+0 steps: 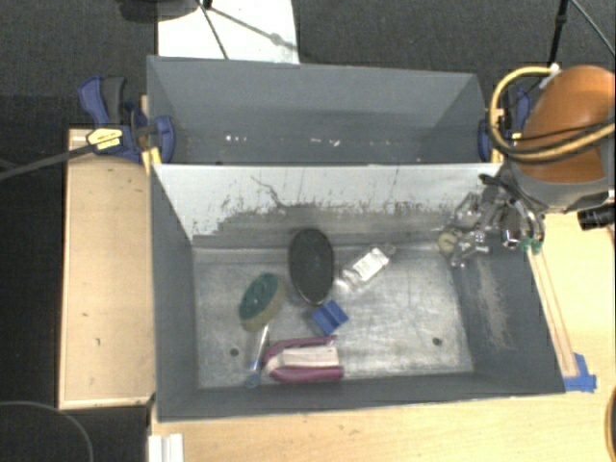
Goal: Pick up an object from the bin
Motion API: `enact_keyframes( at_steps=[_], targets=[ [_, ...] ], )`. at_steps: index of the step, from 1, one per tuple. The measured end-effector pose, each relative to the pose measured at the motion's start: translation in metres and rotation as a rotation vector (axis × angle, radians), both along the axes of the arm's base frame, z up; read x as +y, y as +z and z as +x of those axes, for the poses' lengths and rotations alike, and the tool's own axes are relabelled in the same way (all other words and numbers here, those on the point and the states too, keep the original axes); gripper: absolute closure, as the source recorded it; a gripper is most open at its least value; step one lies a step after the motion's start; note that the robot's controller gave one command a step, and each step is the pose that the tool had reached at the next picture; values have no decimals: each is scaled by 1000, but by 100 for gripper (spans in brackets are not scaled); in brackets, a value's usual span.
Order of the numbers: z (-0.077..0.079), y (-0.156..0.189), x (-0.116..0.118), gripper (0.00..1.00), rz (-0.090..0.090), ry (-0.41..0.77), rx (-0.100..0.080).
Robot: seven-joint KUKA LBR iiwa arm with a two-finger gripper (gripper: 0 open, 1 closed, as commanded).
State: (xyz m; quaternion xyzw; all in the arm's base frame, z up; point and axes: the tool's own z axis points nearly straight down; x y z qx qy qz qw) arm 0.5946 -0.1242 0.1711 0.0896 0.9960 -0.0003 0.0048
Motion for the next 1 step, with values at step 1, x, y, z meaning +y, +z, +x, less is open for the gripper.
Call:
enact_keyframes(
  at_steps=[1],
  targets=[
    [1,15,0,100,0,4,3]
  ],
)
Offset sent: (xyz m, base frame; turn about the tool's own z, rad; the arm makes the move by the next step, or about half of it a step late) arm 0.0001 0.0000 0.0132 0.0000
